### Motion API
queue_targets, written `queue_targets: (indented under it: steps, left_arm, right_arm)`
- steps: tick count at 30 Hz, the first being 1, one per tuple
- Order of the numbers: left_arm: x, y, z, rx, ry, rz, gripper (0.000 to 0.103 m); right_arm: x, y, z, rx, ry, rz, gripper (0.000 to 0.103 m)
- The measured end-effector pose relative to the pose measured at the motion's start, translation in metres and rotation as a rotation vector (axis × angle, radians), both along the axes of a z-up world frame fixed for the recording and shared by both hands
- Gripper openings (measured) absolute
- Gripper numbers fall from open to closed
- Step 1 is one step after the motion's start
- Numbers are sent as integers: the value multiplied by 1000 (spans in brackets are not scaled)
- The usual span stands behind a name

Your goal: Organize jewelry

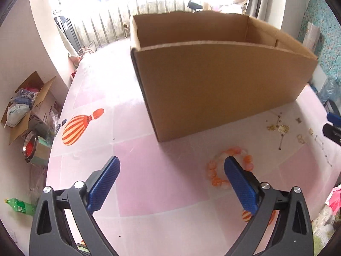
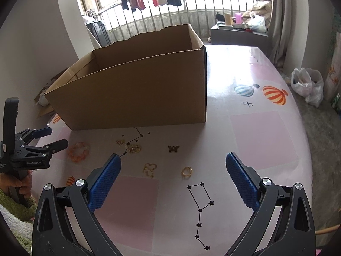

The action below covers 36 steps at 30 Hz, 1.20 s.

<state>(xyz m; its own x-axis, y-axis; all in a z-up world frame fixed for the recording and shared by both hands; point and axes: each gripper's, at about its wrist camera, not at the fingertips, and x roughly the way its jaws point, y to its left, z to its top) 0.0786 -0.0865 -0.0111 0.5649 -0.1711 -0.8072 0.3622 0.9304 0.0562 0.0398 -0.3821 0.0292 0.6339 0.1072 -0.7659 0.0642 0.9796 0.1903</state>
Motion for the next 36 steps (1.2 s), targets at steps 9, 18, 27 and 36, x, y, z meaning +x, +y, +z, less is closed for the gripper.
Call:
queue_targets:
  steps: [9,18,27,36]
  left_arm:
    - [-16,-61,5,-96,-27,-246,72]
    - [-2,-109,-15,-96,6,-342,38]
    - [10,-115,-22,-75,62,-363,34]
    - [11,-124,-26,-45,58,-384,28]
  right_arm:
    - [-7,30,-9,8,46,85,74]
    - [-2,36,-24,-18,86,110,49]
    - [2,28,-29,-11,80,106,48]
    - [5,24,-31,-4,69,106,48]
